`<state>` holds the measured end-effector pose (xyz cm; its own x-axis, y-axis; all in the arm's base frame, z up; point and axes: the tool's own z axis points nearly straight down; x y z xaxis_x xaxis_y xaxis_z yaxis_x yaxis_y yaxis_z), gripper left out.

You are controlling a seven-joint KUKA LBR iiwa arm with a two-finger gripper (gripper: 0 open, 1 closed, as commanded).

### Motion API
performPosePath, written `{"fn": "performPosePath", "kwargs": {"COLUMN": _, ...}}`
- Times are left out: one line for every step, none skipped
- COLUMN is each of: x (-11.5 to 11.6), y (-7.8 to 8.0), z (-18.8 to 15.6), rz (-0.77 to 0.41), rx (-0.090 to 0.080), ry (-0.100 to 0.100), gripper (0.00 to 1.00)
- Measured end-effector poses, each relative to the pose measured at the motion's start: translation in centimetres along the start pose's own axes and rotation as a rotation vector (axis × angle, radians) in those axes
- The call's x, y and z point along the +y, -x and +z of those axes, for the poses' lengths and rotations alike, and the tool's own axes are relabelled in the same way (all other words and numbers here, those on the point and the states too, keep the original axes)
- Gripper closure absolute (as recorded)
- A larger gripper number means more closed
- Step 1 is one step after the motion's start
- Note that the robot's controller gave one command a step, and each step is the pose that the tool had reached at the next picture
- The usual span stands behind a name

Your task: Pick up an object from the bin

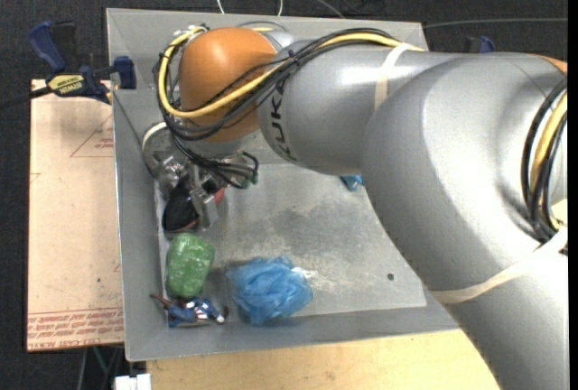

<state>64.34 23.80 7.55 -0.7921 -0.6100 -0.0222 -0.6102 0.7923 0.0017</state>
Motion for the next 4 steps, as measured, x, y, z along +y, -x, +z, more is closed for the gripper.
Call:
{"fn": "performPosePath", "kwargs": {"x": 0.0, "y": 0.0, "z": 0.0, "rz": 0.000, "rx": 0.000, "ry": 0.000, "gripper": 1.00}}
{"fn": "performPosePath", "kwargs": {"x": 0.0, "y": 0.1, "z": -0.4, "rz": 0.001, "rx": -0.002, "ry": 0.000, "gripper": 1.00}}
{"fn": "performPosePath", "kwargs": {"x": 0.1, "y": -0.1, "z": -1.5, "rz": 0.002, "rx": 0.002, "ry": 0.002, "gripper": 1.00}}
{"fn": "performPosePath", "kwargs": {"x": 0.1, "y": 0.0, "z": -3.4, "rz": 0.002, "rx": 0.000, "ry": 0.002, "gripper": 1.00}}
